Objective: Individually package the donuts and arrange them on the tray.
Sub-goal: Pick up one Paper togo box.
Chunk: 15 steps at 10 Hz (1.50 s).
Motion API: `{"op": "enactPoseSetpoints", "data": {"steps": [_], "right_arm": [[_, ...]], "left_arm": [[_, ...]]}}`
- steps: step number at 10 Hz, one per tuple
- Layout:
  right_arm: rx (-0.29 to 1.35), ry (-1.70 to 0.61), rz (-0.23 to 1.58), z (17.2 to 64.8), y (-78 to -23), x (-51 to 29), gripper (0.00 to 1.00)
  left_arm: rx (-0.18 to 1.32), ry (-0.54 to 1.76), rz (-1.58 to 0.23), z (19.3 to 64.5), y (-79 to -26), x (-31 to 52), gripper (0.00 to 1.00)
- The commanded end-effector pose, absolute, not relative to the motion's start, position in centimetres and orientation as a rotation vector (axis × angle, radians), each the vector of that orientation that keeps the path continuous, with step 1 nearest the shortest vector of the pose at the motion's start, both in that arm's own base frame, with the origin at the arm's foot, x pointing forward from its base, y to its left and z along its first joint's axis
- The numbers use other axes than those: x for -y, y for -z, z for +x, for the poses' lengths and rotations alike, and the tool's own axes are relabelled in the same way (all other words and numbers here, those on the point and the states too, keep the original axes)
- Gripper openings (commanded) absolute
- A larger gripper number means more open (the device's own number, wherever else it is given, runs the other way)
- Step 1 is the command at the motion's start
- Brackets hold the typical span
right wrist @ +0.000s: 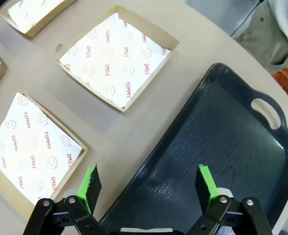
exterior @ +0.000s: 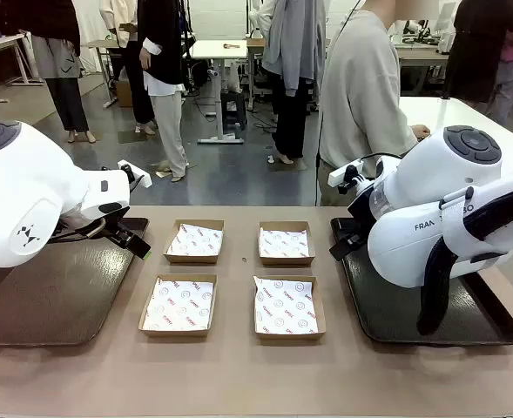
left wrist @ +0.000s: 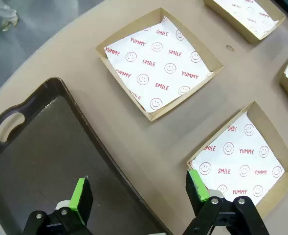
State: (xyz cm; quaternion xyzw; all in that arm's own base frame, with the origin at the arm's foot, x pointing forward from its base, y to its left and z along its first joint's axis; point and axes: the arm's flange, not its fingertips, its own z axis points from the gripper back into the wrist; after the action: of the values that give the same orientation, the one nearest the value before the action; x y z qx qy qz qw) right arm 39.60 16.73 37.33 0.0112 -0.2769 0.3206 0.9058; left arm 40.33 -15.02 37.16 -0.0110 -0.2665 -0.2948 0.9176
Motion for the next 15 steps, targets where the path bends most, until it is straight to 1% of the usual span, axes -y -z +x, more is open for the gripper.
{"op": "enactPoseSetpoints", "data": {"steps": [1, 14, 15], "right_arm": [[0.572, -0.662, 0.023, 39.6, -37.3, -16.7, 1.0], [0.572, -0.662, 0.023, 39.6, -37.3, -16.7, 1.0], [0.561, -0.719, -0.038, 38.0, -38.5, -16.6, 1.0]], "left_arm": [[0.548, 0.607, -0.022, 40.3, -37.2, 15.0, 1.0], [0.548, 0.606, -0.023, 40.3, -37.2, 15.0, 1.0], [0.533, 0.639, -0.026, 38.4, -38.5, 14.2, 1.0]]}}
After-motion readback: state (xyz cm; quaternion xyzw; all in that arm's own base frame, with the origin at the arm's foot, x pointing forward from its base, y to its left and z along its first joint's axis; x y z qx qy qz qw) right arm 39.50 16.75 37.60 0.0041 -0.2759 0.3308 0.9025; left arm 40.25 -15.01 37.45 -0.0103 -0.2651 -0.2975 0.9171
